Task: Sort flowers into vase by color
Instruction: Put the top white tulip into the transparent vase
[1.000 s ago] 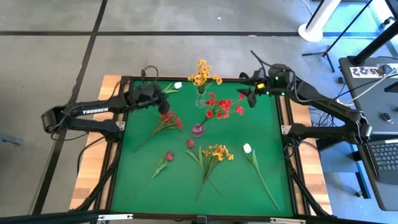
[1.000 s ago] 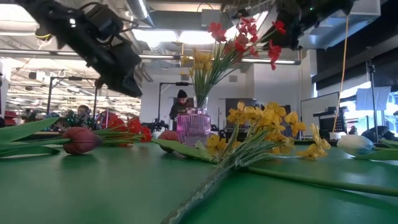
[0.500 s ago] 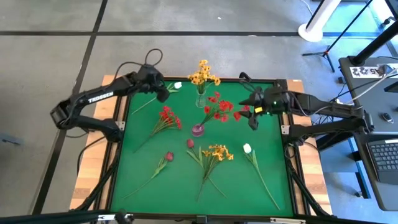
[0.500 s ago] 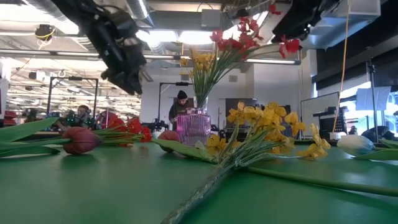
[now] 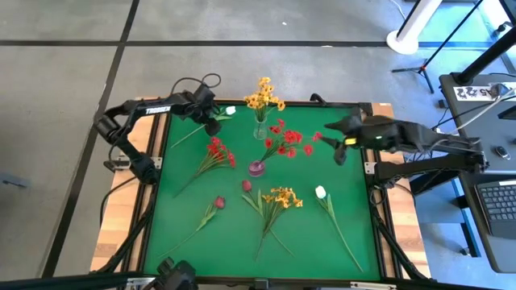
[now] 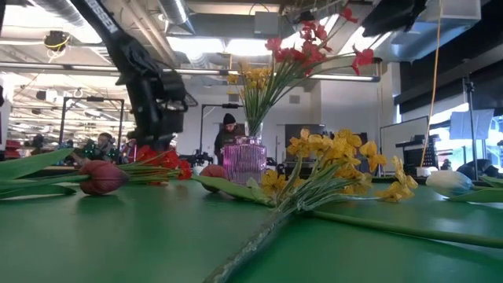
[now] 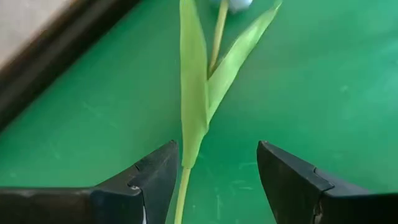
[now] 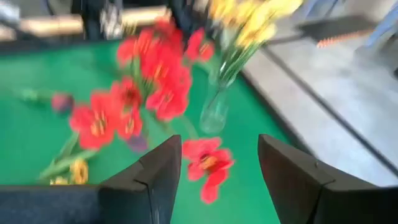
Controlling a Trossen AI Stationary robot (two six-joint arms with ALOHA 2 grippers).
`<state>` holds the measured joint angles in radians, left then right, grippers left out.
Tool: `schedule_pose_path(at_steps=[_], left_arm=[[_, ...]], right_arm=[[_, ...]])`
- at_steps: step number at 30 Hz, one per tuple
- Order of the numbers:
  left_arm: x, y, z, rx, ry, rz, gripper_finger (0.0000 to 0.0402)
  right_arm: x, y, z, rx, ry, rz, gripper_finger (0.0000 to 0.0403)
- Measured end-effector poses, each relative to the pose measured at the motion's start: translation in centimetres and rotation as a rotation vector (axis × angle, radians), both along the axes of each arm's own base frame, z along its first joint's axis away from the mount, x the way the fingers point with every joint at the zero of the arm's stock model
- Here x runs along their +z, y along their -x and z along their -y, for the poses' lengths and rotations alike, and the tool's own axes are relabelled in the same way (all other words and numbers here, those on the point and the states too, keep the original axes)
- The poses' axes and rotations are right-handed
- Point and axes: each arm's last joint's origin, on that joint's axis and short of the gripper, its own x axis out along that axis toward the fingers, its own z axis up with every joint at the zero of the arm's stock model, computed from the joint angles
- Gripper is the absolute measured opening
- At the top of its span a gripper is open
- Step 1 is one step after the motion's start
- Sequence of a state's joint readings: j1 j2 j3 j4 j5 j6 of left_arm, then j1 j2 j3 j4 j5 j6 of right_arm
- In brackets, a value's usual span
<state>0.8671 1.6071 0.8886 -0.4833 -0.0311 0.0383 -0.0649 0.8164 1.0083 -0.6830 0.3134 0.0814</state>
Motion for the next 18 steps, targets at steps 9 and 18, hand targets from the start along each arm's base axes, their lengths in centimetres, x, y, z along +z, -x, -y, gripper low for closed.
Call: schedule_pose_path(at_steps=[9,18], left_arm=[[-1.8,0.6,-1.0,0.077,0.004,-0.09,0.0211],[-3.0,0.4,-1.1,0.075,0.047,-0.106,0.0126]], right_arm=[[2.0,3.9,-0.2,-0.017,0.044,0.183,0.0209],[2.5,5.5,-0.2,-0.029,0.142,0.358,0.0209]])
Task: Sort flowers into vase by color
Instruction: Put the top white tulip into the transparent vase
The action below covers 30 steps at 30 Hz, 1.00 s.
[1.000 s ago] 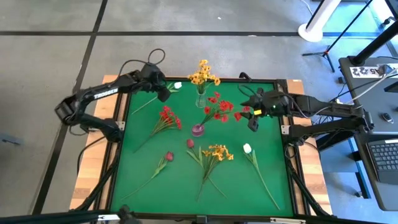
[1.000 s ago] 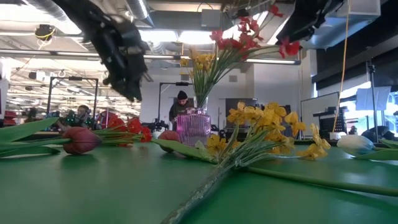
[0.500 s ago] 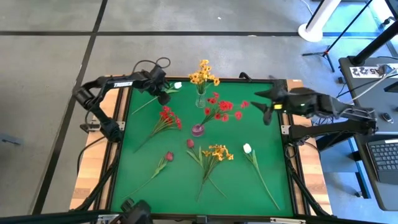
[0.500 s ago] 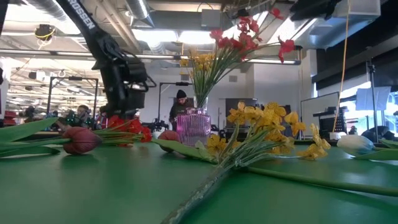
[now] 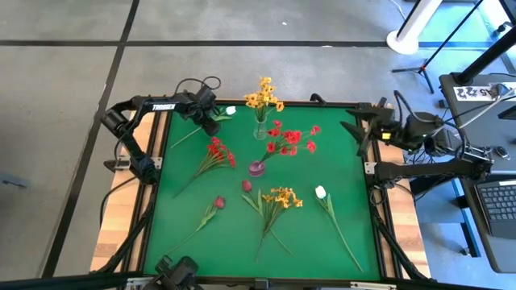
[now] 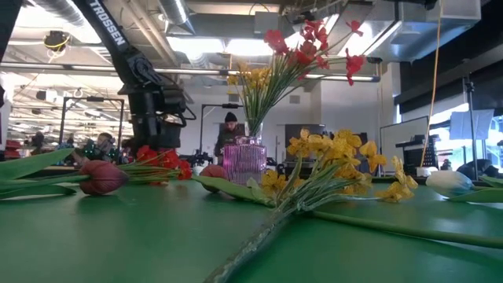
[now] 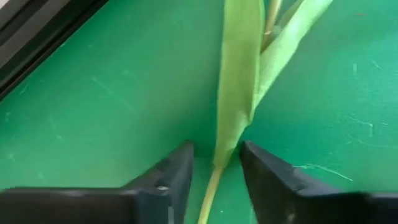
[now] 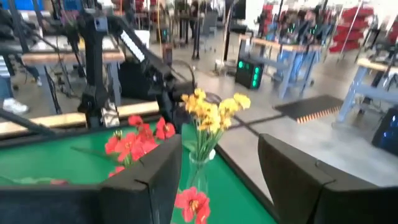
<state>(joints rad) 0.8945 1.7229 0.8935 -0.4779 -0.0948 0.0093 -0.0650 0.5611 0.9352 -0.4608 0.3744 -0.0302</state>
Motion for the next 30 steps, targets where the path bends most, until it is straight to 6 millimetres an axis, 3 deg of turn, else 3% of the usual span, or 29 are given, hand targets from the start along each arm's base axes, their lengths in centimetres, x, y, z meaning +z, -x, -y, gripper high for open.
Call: schedule_pose_path(at_steps=[6,10,13,17,21,24,30], left_arm=[[1.6,-0.6,0.2,0.003,-0.093,-0.047,0.0013],[7.5,-1.9,-0.2,0.013,-0.295,0.031,0.0006],[12.1,-2.2,0.7,0.005,-0.392,0.141,0.0005],[18.3,-0.9,3.4,0.019,-0.544,0.368,0.0003],[22.2,0.3,6.8,-0.103,-0.604,0.744,0.0002],[22.9,0.4,9.4,-0.288,-0.664,1.008,0.0002],[19.9,-0.3,12.3,-0.465,-0.774,1.327,0.0001]], right_arm=[[-0.7,0.6,0.0,0.001,0.026,0.033,0.0209],[-0.9,0.6,0.0,0.001,0.027,0.029,0.0209],[-1.0,0.5,0.0,0.001,0.027,0.022,0.0209],[-1.0,0.5,0.0,0.001,0.027,0.021,0.0209],[-1.1,0.6,0.0,-0.01,0.035,0.013,0.0209],[-2.2,0.0,0.2,-0.064,0.077,-0.019,0.0209],[-5.9,-2.0,0.7,-0.202,0.118,0.05,0.0209]])
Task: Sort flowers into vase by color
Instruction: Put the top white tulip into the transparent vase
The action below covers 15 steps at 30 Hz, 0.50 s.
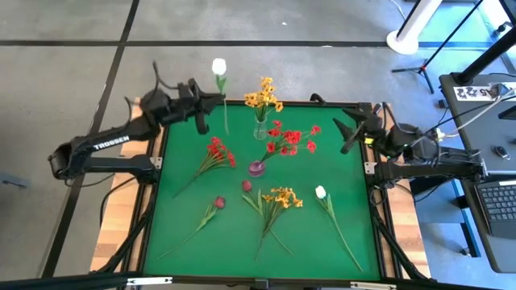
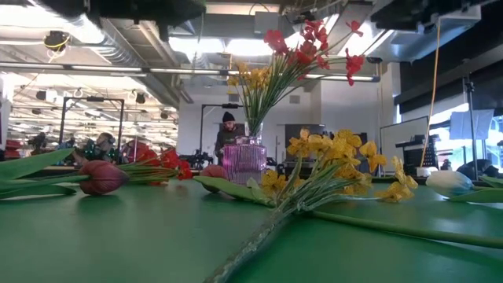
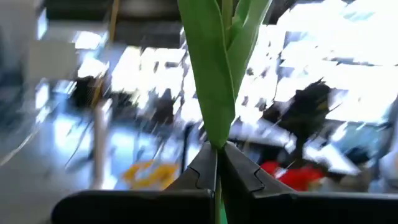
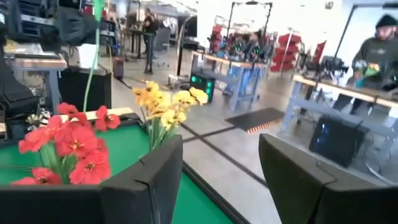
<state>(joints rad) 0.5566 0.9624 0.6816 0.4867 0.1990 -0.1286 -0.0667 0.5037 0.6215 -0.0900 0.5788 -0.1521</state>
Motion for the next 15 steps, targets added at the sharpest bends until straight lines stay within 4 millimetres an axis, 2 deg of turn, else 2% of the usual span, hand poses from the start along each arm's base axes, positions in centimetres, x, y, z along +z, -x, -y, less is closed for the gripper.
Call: schedule_pose_path(at_steps=[5,10,15], left_arm=[[-2.7,-1.4,1.2,-0.076,-0.109,0.133,0.0],[-3.4,-2.9,0.8,-0.075,-0.148,0.155,0.0],[-3.6,-4.5,-0.1,-0.069,-0.174,0.163,0.0]], right_arm=[[-0.1,-0.1,0.8,-0.013,-0.001,0.077,0.0209],[0.4,-0.1,2.2,0.073,-0.009,0.156,0.0209],[-0.4,-0.6,4.9,-0.021,-0.054,0.109,0.0209]])
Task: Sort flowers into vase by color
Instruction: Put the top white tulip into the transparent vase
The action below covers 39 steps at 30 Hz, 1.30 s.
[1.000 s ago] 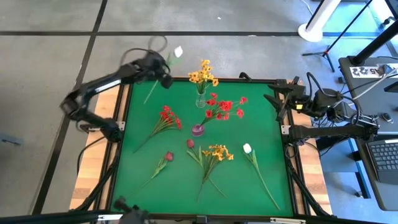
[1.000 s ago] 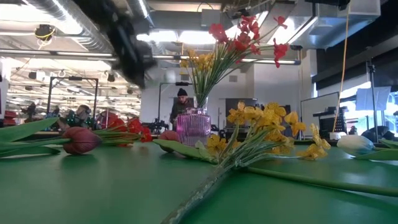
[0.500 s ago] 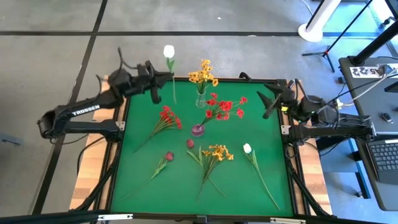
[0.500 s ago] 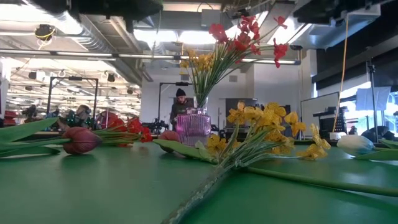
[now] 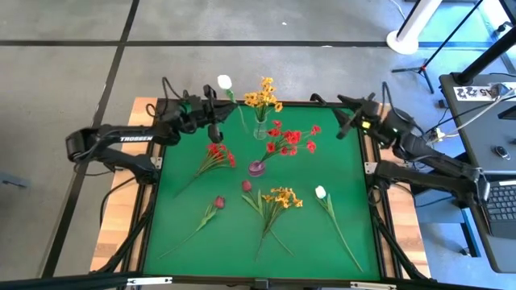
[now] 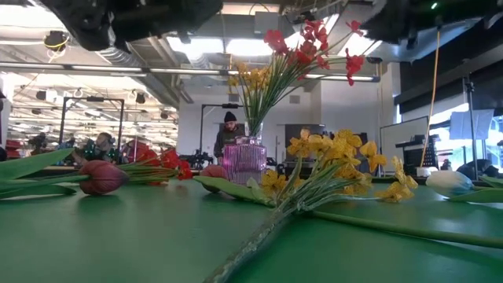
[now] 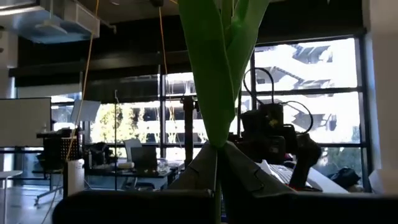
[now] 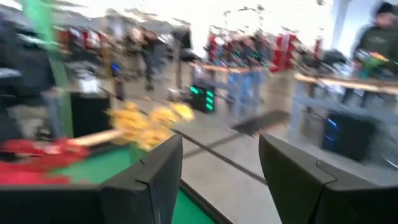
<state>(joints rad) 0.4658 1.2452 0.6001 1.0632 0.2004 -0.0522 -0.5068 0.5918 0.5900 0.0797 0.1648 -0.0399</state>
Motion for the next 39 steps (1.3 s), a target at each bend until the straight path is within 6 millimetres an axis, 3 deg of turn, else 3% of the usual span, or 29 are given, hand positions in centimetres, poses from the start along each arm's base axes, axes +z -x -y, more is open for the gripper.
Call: schedule_pose_path(at_steps=[8,15,24,39], left_arm=[[1.1,-2.3,-1.5,-0.001,-0.045,0.001,0.0],[1.0,-4.0,-3.3,0.037,-0.052,-0.054,0.0],[-1.4,-5.6,-5.8,0.081,-0.016,-0.127,0.0],[-3.2,-6.2,-6.2,0.099,0.029,-0.23,0.001]], right_arm=[[-1.4,-0.4,4.4,0.024,-0.081,-0.039,0.0209],[-2.7,-0.2,7.1,-0.007,-0.15,-0.081,0.0209],[-3.4,-0.6,7.6,0.042,-0.18,-0.109,0.0209],[-3.4,-0.6,7.6,0.077,-0.182,-0.107,0.0209]])
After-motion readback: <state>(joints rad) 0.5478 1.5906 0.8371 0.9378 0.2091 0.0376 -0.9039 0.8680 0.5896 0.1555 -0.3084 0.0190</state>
